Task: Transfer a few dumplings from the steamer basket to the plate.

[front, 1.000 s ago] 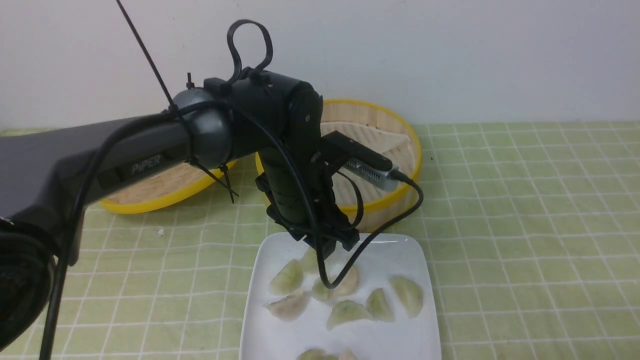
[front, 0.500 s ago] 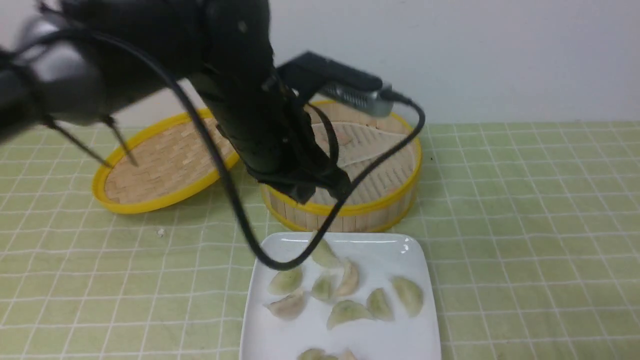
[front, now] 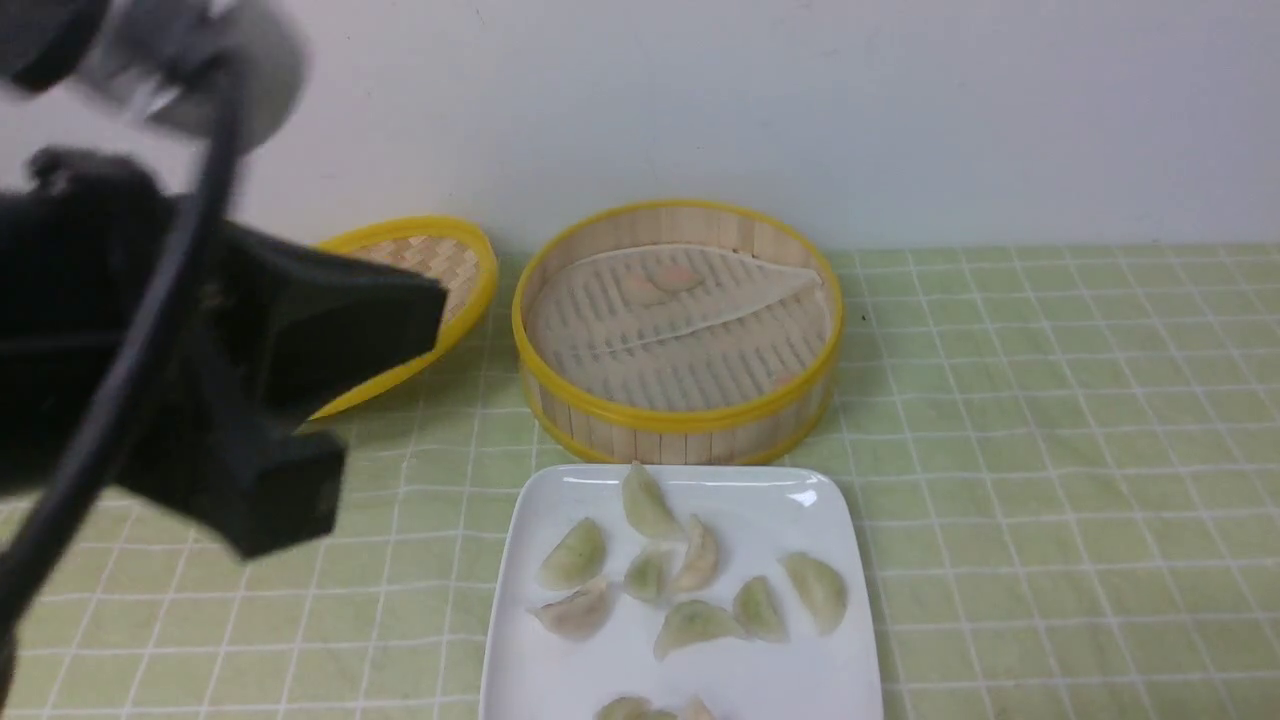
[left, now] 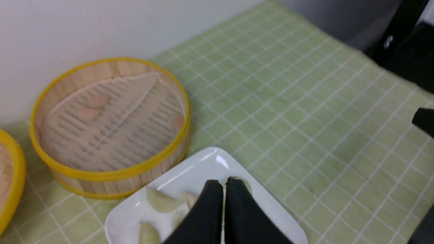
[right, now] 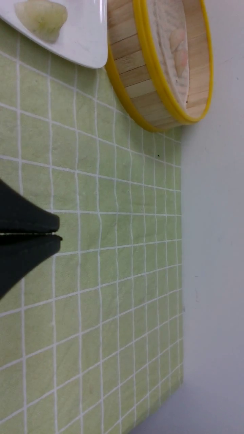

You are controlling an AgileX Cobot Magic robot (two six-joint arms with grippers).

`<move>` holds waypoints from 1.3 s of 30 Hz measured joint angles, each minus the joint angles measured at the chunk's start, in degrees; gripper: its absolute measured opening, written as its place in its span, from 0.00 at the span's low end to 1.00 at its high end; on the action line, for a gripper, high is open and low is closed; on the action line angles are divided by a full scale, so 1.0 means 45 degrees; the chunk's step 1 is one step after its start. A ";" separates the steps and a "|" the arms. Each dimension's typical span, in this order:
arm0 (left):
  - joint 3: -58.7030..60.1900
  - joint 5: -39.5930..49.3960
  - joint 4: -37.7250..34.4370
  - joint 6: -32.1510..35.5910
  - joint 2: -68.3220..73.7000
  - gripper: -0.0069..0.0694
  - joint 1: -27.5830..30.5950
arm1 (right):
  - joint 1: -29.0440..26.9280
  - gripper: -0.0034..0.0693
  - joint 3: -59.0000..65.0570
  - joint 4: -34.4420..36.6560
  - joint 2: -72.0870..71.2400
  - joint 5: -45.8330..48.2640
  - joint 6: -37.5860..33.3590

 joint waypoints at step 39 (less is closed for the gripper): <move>1.0259 -0.4400 0.1260 -0.0323 -0.9293 0.08 0.4458 | 0.0000 0.04 0.0000 0.0000 0.0000 0.0000 0.0000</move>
